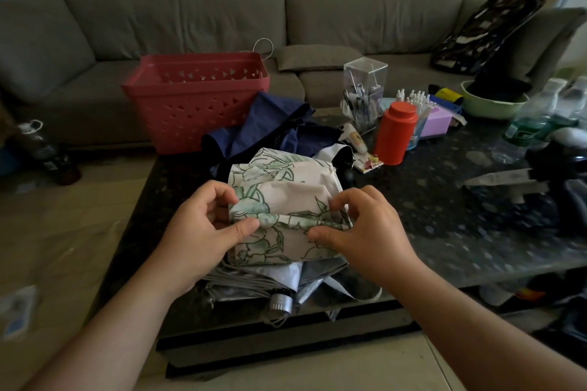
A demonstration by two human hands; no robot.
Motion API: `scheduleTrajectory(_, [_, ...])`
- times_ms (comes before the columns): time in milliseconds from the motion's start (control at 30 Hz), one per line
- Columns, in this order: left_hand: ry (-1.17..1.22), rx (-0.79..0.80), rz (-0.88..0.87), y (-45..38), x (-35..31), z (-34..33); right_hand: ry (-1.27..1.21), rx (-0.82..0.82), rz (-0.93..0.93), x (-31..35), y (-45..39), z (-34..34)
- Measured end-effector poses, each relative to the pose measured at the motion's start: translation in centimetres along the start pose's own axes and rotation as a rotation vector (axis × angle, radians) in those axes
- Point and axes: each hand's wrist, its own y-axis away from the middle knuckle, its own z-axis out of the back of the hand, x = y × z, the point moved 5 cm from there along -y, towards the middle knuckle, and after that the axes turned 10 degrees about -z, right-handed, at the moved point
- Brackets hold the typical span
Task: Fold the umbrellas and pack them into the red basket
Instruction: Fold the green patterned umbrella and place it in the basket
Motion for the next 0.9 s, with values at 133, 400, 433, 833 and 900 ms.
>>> scheduleTrajectory(133, [0.12, -0.032, -0.009, 0.4, -0.5, -0.6, -0.048, 0.059, -0.059, -0.1, 0.1, -0.4])
scheduleTrajectory(400, [0.297, -0.208, 0.095, 0.3, 0.0, -1.1, -0.114, -0.008, 0.011, 0.7, 0.5, -0.6])
scheduleTrajectory(433, [0.336, -0.25, 0.12, 0.2, 0.2, -0.9, -0.114, -0.024, 0.017, 0.7, 0.4, -0.4])
scheduleTrajectory(833, [0.192, -0.092, 0.116, 0.4, 0.3, -0.4, -0.249, -0.082, 0.119, 0.7, 0.6, -0.5])
scheduleTrajectory(900, [0.166, -0.189, 0.113, 0.0, 0.8, 0.1, -0.301, -0.116, 0.074, 0.4, 0.7, -0.6])
